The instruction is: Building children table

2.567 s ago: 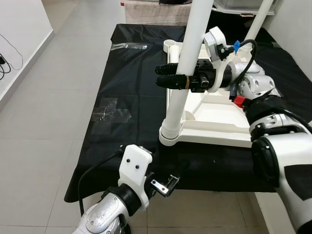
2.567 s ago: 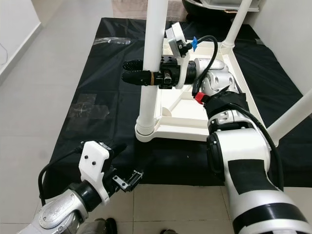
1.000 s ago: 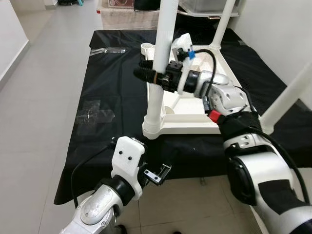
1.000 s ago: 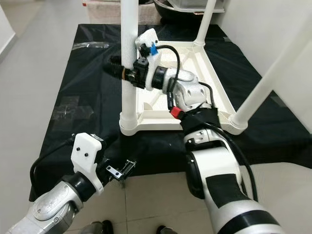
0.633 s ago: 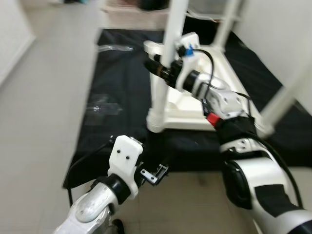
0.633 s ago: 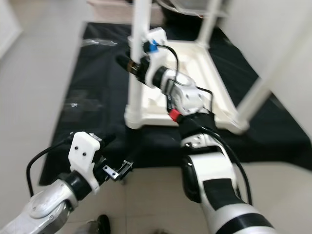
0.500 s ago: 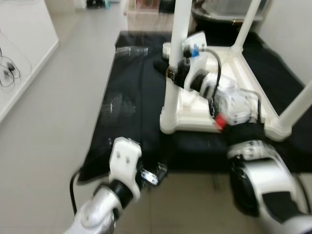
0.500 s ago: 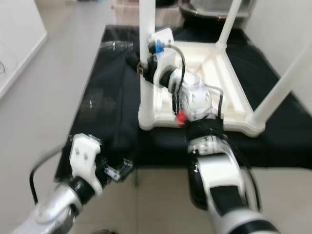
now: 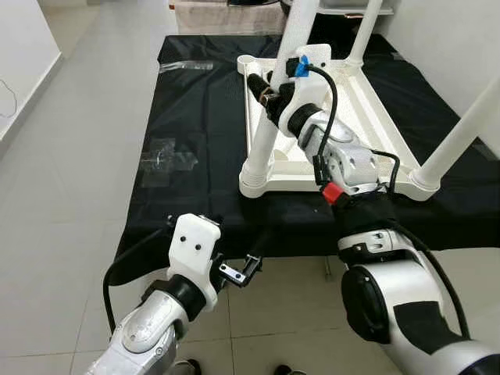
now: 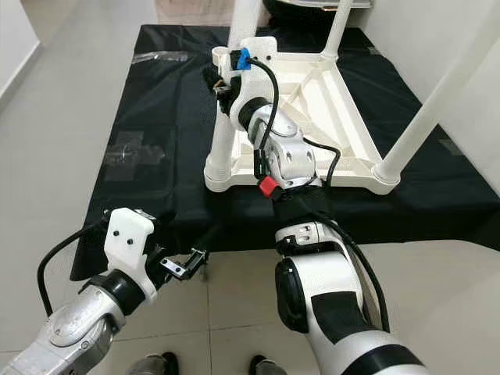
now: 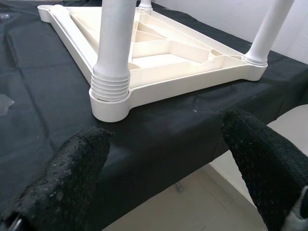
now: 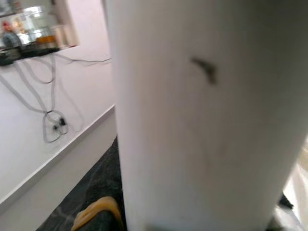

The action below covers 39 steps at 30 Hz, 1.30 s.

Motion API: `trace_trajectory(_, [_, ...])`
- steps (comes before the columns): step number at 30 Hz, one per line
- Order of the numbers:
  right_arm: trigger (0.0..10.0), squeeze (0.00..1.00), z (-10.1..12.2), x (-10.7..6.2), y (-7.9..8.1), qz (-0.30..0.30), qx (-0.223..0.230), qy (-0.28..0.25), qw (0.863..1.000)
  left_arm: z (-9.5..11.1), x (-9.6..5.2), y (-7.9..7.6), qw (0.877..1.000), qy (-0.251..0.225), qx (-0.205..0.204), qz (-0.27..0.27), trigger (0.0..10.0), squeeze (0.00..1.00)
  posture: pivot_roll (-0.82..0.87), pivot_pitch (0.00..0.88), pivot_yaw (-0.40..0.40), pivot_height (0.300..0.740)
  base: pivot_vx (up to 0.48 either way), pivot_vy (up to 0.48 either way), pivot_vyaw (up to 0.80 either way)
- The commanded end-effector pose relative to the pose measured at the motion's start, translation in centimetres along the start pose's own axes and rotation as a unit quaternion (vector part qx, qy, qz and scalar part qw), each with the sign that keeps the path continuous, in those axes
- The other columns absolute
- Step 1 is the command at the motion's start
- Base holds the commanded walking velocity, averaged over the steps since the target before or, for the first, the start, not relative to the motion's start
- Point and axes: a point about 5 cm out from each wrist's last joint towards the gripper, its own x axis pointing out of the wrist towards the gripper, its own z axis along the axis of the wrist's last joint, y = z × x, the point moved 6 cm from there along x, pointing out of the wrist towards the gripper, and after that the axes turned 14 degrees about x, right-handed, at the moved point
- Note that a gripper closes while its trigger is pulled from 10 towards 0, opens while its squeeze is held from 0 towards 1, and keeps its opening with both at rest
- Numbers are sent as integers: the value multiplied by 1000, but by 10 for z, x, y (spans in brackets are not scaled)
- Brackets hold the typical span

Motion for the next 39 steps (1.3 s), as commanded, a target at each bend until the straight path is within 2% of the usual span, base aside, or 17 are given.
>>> trace_trajectory(1, [10000, 0, -43, -10, -36, -82, -23, 62, 994, -2, 0, 0, 1000, 4, 1, 0, 10000, 0, 125, 235, -61, 740, 0, 0, 0])
trace_trajectory(2, [10000, 0, -43, -12, -37, -99, -44, 51, 993, -2, 1, 1, 1000, 4, 2, 1, 10000, 0, 123, 237, -60, 740, 0, 0, 0])
trace_trajectory(15, [10000, 0, -59, -13, -28, -156, -47, 47, 986, -2, 1, 5, 1000, 5, 8, 6, 10000, 0, 124, 239, -65, 740, 0, 0, 0])
trace_trajectory(20, [10000, 0, -63, -18, -34, -217, -43, 38, 975, -2, 1, 6, 1000, 5, 8, 7, 10000, 0, 124, 239, -68, 740, 0, 0, 0])
trace_trajectory(22, [10000, 0, -63, -18, -34, -217, -43, 38, 975, -2, 1, 6, 1000, 5, 8, 7, 10000, 0, 124, 239, -68, 740, 0, 0, 0])
trace_trajectory(23, [10000, 0, -65, -21, -40, -248, -43, 38, 967, -2, 1, 7, 1000, 4, 9, 8, 10000, 0, 124, 240, -69, 740, 0, 0, 0])
trace_trajectory(25, [10000, 0, -65, -21, -40, -248, -43, 38, 967, -2, 1, 7, 1000, 4, 9, 8, 10000, 0, 124, 240, -69, 740, 0, 0, 0])
trace_trajectory(26, [10000, 0, -67, -25, -47, -282, -41, 36, 958, -2, 1, 8, 1000, 4, 10, 10, 10000, 0, 122, 242, -70, 740, 0, 0, 0])
trace_trajectory(27, [10000, 0, -67, -25, -47, -282, -41, 36, 958, -2, 1, 8, 1000, 4, 10, 10, 10000, 0, 122, 242, -70, 740, 0, 0, 0])
trace_trajectory(28, [10000, 0, -69, -29, -54, -314, -38, 34, 948, -2, 1, 8, 1000, 4, 10, 12, 10000, 0, 123, 242, -72, 740, 0, 0, 0])
trace_trajectory(31, [10000, 0, -69, -32, -59, -341, -40, 29, 939, -3, 1, 9, 1000, 4, 11, 12, 10000, 0, 122, 243, -72, 740, 0, 0, 0])
trace_trajectory(32, [10000, 0, -67, -36, -63, -370, -44, 21, 928, -3, 0, 10, 1000, 5, 11, 14, 10000, 0, 122, 244, -75, 740, 0, 0, 0])
trace_trajectory(33, [10000, 0, -67, -36, -63, -370, -44, 21, 928, -3, 0, 10, 1000, 5, 11, 14, 10000, 0, 122, 244, -75, 740, 0, 0, 0])
trace_trajectory(35, [10000, 0, -62, -45, -68, -437, -56, -2, 898, -3, 1, 13, 1000, 4, 14, 16, 10000, 0, 124, 242, -77, 740, 0, 0, 0])
trace_trajectory(36, [10000, 0, -62, -45, -68, -437, -56, -2, 898, -3, 1, 13, 1000, 4, 14, 16, 10000, 0, 124, 242, -77, 740, 0, 0, 0])
trace_trajectory(38, [10000, 0, -62, -56, -67, -502, -72, -13, 862, -3, 1, 17, 1000, 4, 19, 21, 10000, 0, 122, 240, -76, 740, 0, 0, 0])
trace_trajectory(39, [10000, 0, -62, -56, -67, -502, -72, -13, 862, -3, 1, 17, 1000, 4, 19, 21, 10000, 0, 122, 240, -76, 740, 0, 0, 0])
